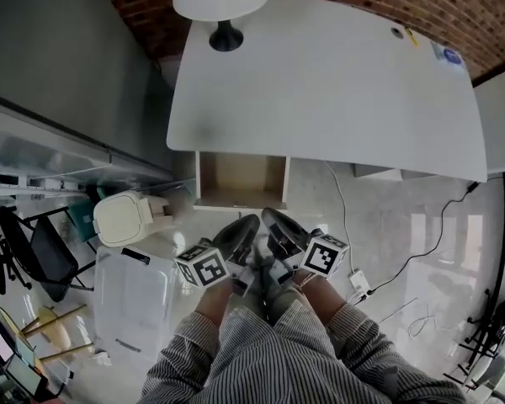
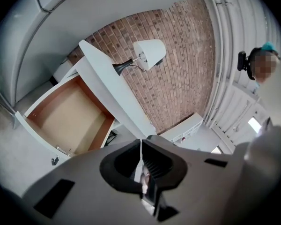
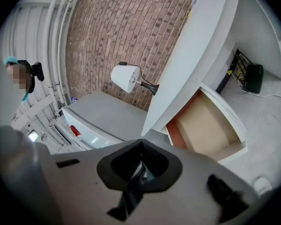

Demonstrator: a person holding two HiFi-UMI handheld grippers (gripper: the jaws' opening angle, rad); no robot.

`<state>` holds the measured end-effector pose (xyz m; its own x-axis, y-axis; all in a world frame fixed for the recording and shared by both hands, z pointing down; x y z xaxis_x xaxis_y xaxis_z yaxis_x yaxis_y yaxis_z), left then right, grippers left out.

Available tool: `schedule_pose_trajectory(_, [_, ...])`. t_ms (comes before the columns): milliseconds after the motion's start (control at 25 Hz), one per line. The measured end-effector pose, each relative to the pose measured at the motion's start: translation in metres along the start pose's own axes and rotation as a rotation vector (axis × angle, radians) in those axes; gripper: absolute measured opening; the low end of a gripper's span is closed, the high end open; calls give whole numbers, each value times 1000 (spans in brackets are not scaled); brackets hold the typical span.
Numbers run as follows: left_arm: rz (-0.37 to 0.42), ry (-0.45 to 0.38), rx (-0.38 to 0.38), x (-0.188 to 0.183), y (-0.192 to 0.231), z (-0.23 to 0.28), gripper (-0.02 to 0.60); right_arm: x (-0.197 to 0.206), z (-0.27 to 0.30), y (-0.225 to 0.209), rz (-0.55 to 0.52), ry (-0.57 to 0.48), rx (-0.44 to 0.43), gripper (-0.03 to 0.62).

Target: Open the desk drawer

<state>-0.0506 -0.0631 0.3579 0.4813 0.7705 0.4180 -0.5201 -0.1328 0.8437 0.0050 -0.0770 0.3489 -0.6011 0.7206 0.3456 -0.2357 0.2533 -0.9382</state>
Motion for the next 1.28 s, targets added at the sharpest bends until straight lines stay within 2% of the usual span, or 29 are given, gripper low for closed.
schedule_pose_trajectory(200, [14,-20,-31,-12,-20,-7,23,-24,-14,19,-47,-8,23,17])
schedule_pose_trajectory(440, [52,-37,-18,-31,-47,-20,23,-35,-19,47,-134,45,35,17])
schedule_pose_trajectory(640, [114,-41,-18,-42,-70,-27,23,-41,-23,68,-211,95,50,17])
schedule_pose_trajectory(880, [158,-20,-62,-43,-80,-33,23,-45,-19,88,-267,104,33,17])
schedule_pose_trajectory(1280, [278,-17,-51,-52,-94,-37,23,-45,-15,106,-342,138,22,17])
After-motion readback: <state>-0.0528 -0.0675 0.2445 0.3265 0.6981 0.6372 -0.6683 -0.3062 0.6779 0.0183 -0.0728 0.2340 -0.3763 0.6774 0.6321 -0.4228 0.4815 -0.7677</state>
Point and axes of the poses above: the fingertips, and each gripper's own axes: z forward along the fingers, y to its left, x out of its underside, the point moved 2 cm from there along -z, backward along the fingers, and after that the axes turned 8 degrees about -x, right-handed, at the moved point
